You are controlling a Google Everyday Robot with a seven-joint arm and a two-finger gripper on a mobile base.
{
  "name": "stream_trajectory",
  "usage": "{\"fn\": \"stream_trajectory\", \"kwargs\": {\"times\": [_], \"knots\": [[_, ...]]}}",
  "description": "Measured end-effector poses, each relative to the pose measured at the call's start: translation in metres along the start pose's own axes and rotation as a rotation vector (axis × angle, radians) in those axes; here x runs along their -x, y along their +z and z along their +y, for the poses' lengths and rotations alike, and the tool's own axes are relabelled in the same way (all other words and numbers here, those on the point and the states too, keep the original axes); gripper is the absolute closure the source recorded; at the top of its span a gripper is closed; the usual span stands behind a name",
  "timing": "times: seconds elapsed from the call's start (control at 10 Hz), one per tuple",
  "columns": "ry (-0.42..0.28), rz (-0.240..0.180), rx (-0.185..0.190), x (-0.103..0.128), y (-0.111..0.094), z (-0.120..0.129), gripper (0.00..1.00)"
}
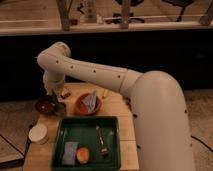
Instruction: Place pepper in paper cup
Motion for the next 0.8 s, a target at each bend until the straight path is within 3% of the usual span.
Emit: {"fn": "stream_trajectory", "kwargs": {"times": [0.5,0.7,0.8], "knots": [[-0.063,-0.075,0.009,0.047,-0.003,-0.029,0.96],[-0.072,-0.094,0.023,0.060,-0.003,-0.036,0.96],[-0.084,-0.111,0.036,0.078,-0.003,-0.045,0.96]]}}
